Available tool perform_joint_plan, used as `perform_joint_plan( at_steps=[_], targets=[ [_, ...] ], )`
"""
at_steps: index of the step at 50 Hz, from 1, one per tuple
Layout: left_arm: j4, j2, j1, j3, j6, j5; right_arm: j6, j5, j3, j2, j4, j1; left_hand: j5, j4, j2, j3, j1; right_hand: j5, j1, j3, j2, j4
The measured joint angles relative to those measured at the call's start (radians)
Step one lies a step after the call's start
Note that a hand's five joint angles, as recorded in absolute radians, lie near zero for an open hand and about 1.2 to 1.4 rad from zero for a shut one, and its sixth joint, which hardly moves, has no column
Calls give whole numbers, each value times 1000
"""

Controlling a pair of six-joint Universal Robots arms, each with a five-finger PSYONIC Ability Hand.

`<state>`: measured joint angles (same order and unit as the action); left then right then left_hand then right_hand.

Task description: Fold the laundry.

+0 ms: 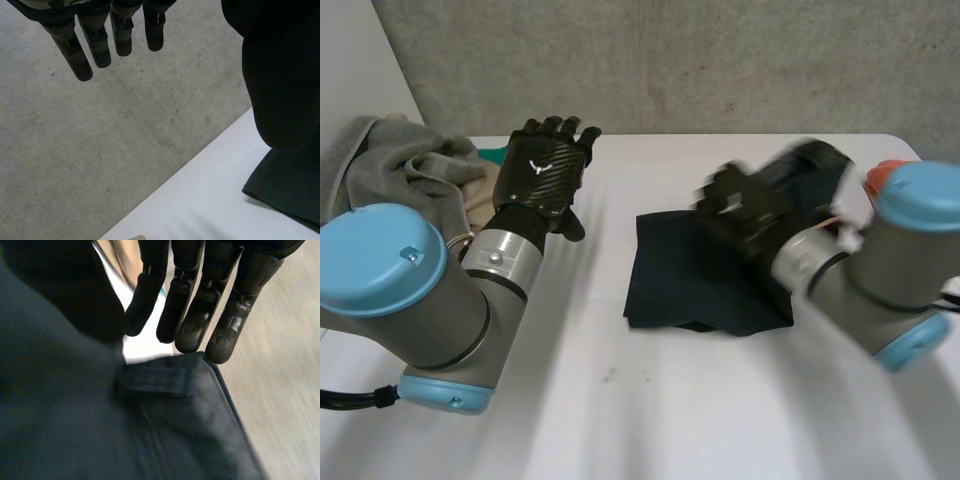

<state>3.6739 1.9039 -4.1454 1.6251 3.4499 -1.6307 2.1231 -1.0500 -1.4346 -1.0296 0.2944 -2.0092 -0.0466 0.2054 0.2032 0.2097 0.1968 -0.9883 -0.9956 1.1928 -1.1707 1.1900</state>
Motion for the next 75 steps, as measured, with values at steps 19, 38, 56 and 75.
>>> perform_joint_plan(
  at_steps=[19,38,56,75],
  targets=[
    [0,12,-8,-103,-28,2,649,-201,26,-58,1,-120,0,0,0,0,0,925,794,-979,951,-955],
    [-249,402,158,-618,-142,162,979,-324,159,-42,-326,161,0,0,0,0,0,925,794,-979,951,-955],
    [-592,735,145,-939,-78,21,950,-251,314,175,-421,163,0,0,0,0,0,925,794,-979,951,-955],
    [-658,594,156,-843,69,23,732,-334,387,213,-474,92,0,0,0,0,0,930,836,-979,970,-955]
  ],
)
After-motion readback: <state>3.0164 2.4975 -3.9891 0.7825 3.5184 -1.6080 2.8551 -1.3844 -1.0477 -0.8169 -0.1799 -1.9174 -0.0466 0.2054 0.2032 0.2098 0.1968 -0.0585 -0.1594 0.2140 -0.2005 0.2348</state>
